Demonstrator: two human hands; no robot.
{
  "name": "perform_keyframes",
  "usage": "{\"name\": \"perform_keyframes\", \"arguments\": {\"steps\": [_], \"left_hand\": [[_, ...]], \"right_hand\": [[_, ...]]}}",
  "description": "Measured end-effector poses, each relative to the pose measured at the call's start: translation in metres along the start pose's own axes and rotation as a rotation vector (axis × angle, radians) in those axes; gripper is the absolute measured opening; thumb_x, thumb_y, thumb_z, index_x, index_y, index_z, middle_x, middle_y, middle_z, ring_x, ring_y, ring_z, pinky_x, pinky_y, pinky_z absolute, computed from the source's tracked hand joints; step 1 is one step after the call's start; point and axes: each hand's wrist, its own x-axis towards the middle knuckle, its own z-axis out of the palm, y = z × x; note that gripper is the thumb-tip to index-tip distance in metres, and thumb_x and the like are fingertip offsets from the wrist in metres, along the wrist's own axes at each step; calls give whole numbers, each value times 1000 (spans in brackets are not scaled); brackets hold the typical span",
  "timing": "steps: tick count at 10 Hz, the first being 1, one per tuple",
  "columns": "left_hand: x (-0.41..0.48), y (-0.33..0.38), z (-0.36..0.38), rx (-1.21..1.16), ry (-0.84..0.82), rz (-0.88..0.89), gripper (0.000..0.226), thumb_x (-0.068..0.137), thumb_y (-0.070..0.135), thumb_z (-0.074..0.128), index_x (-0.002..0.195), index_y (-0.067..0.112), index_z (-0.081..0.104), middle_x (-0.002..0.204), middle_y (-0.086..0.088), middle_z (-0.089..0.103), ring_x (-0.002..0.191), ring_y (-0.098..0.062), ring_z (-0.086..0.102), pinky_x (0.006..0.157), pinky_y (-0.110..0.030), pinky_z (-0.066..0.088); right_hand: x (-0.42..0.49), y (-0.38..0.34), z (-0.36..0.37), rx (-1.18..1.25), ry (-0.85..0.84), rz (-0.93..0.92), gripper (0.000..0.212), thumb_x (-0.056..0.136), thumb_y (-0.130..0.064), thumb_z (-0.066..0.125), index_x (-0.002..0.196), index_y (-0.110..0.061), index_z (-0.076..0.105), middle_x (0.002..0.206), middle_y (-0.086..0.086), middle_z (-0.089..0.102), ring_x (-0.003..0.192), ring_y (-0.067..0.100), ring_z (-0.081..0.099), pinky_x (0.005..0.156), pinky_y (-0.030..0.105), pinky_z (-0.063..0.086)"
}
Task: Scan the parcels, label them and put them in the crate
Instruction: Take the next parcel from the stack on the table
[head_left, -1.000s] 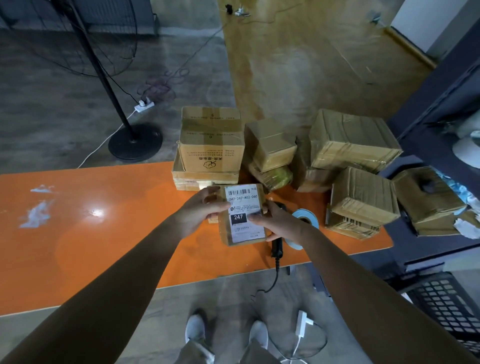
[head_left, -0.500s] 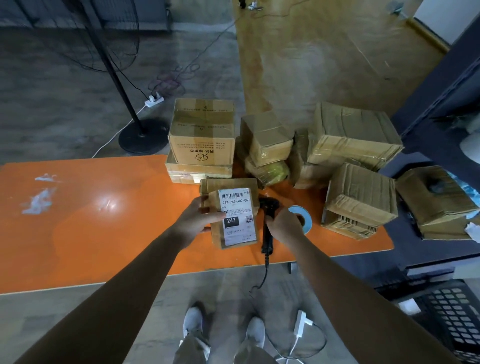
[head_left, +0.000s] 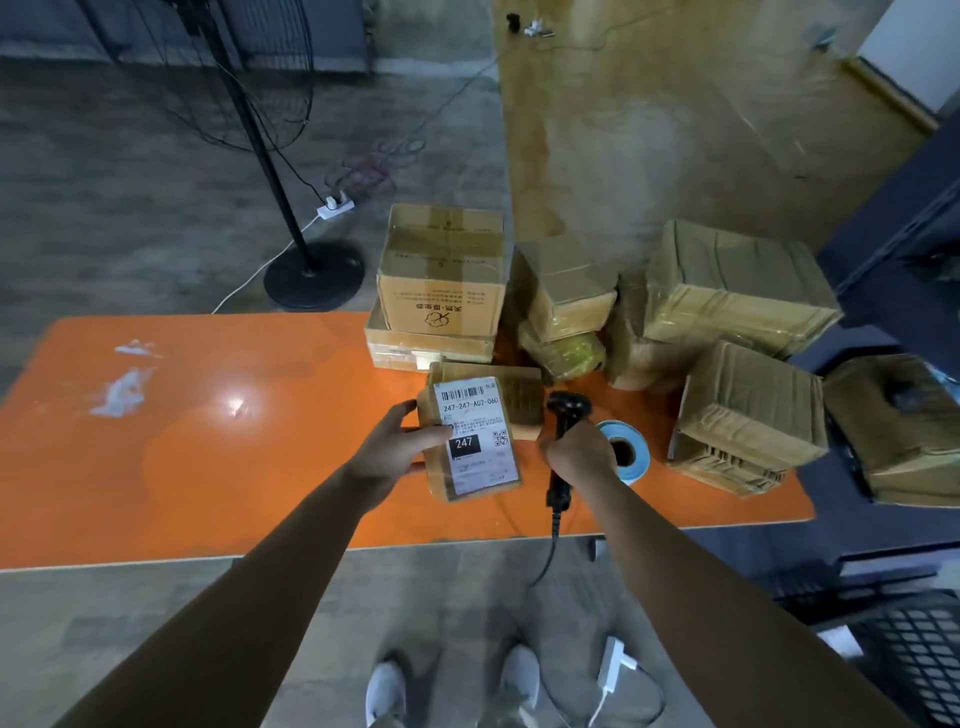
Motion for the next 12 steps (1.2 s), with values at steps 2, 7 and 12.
{"name": "perform_keyframes", "arguments": {"steps": [2,7,12], "left_hand": [[0,8,-16,-21,-18,-1,63,85,11,71,139,16,40,118,-11,65,106,-26,64,79,-40,54],[-28,30,-49,-57,88,-1,61,90,1,62,144,7,34,140,-18,49,127,-35,49,95,-41,45],[-35,22,-66,-34,56,21,23,93,3,58,95,25,51,111,-4,60,80,-6,61,53,-16,49]], "right_hand": [[-33,-28,-29,345,2,-181,10,85,-22,56,87,-13,54,65,4,57,58,21,57,53,28,42],[-109,-117,-17,458,-327,-176,15,84,-22,58,85,-7,60,62,5,57,46,17,55,48,29,49],[-121,-133,-10,405,-362,-160,18,86,-23,57,90,-6,61,62,5,59,43,16,55,45,28,49]]}}
